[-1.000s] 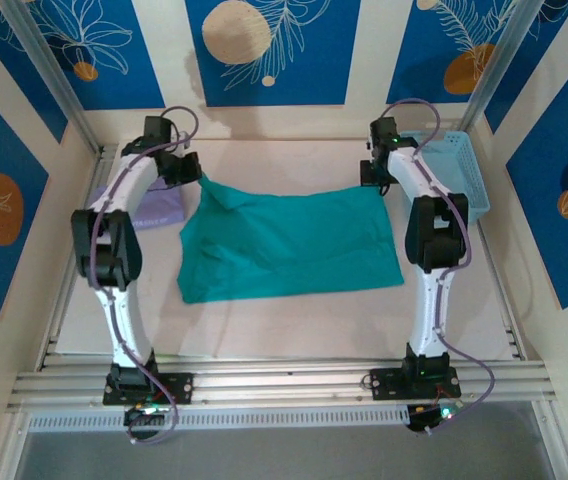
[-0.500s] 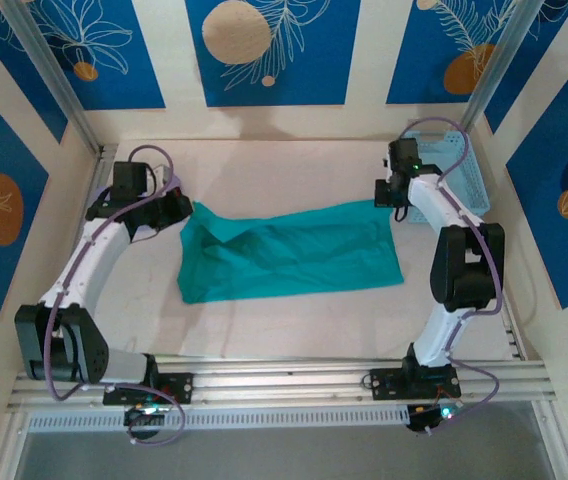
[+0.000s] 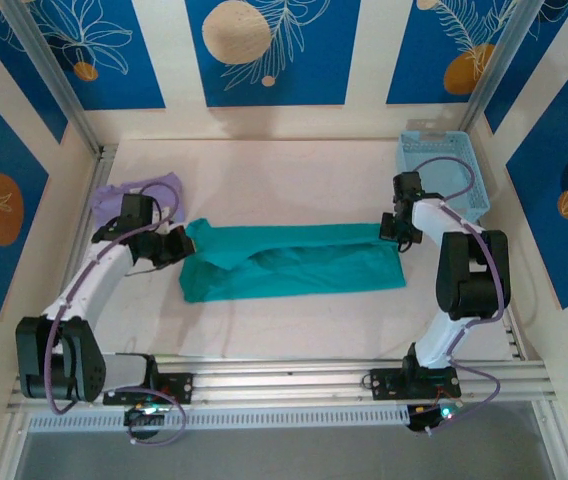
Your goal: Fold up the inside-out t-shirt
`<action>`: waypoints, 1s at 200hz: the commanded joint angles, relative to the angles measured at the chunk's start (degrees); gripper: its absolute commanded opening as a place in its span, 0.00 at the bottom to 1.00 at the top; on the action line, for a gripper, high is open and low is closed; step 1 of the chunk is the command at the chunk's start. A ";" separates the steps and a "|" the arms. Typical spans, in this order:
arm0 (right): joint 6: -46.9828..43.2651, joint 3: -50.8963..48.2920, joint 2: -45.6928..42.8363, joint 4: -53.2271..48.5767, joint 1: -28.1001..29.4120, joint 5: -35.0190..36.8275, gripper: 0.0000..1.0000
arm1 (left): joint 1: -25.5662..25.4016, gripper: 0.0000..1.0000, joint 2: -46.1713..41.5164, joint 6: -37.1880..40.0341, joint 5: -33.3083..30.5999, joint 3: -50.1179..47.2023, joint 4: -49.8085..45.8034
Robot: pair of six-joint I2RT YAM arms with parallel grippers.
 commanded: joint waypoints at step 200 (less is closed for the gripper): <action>19.15 -5.01 7.52 46.07 50.66 -28.20 0.62 | 0.59 0.00 -1.88 -2.01 9.18 -2.34 0.66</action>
